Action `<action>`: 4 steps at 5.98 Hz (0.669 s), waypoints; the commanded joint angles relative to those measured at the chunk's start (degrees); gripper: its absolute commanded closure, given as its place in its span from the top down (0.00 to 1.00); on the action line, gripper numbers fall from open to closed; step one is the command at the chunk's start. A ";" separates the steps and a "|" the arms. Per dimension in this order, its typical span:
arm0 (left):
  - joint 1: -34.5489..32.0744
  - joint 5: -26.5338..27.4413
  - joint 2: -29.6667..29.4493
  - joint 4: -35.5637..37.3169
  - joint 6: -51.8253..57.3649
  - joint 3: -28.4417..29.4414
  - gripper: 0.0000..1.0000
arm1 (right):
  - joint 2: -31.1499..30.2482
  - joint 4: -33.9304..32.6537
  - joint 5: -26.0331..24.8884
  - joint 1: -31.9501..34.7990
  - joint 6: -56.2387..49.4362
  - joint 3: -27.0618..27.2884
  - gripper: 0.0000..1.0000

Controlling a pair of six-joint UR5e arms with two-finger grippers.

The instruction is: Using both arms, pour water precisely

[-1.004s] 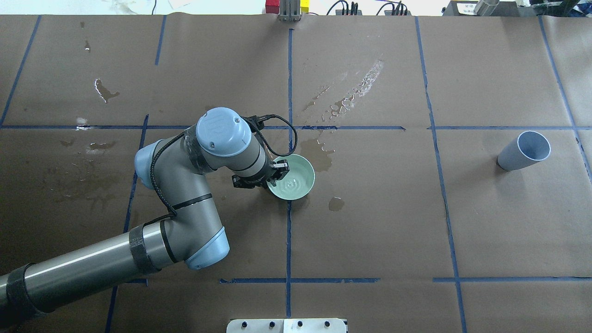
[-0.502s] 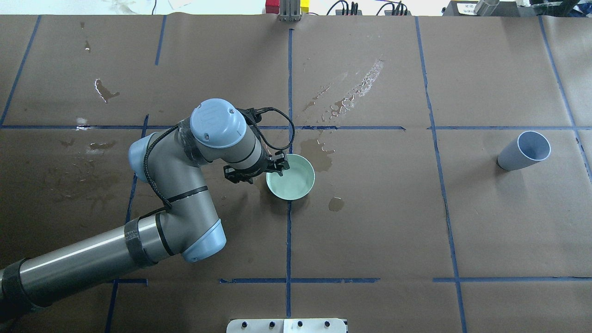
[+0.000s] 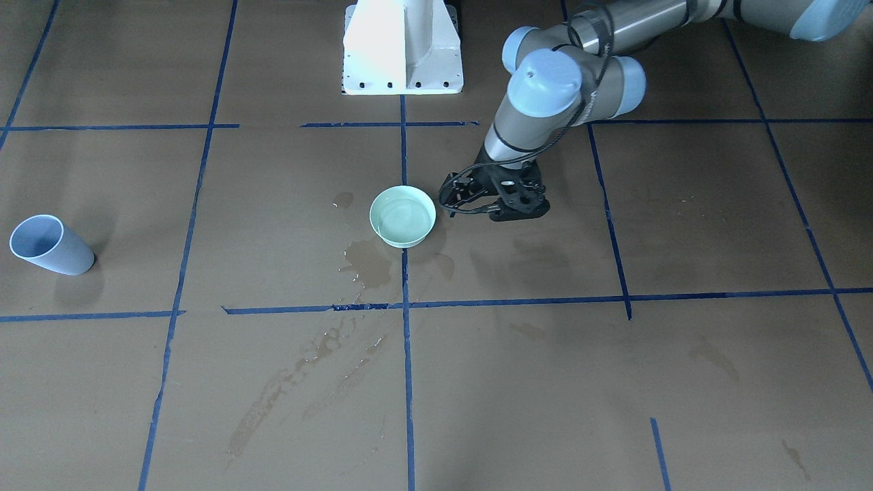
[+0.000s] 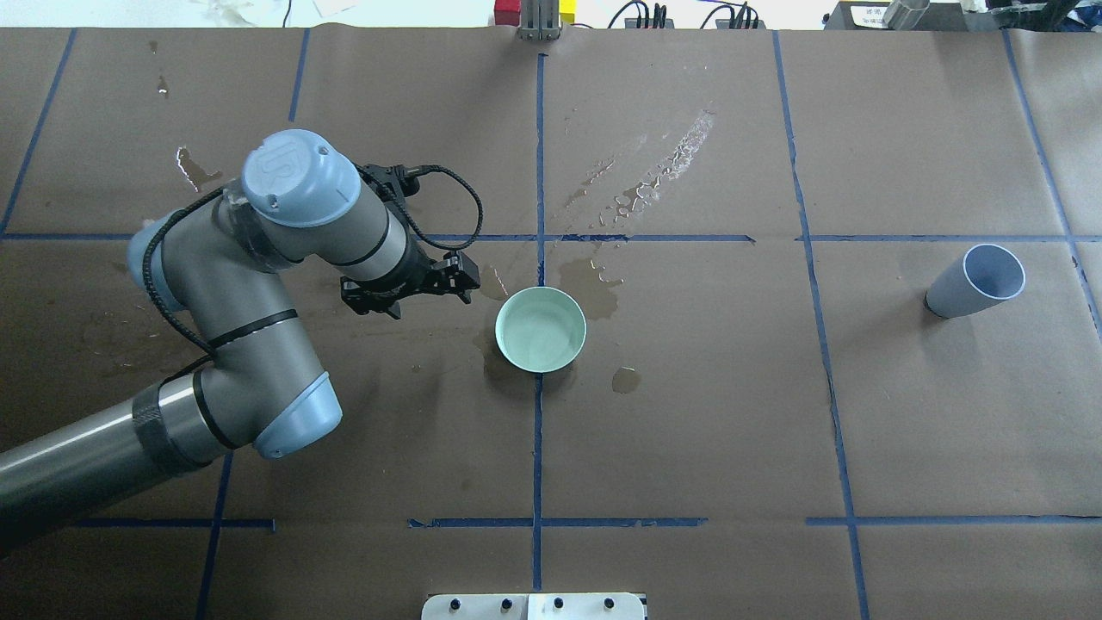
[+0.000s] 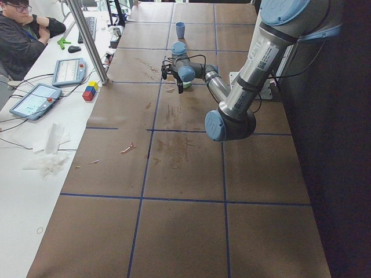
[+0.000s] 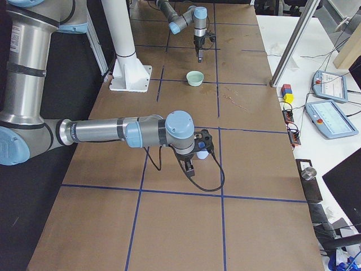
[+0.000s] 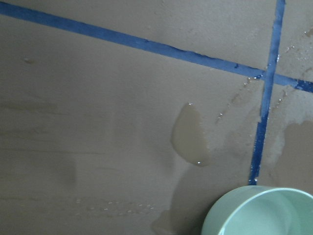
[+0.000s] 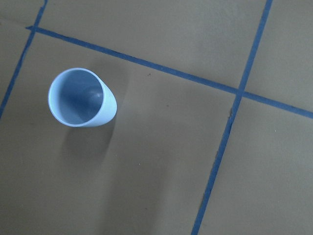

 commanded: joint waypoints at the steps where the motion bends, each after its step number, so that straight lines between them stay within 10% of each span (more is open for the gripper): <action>1: -1.29 -0.66 2.01 4.89 5.71 -4.49 1.00 | 2.44 3.19 0.10 -3.15 10.24 2.17 1.00; 4: -1.29 -0.57 2.10 4.90 5.73 -4.59 1.00 | 1.66 19.73 -2.95 -15.18 45.10 8.16 1.00</action>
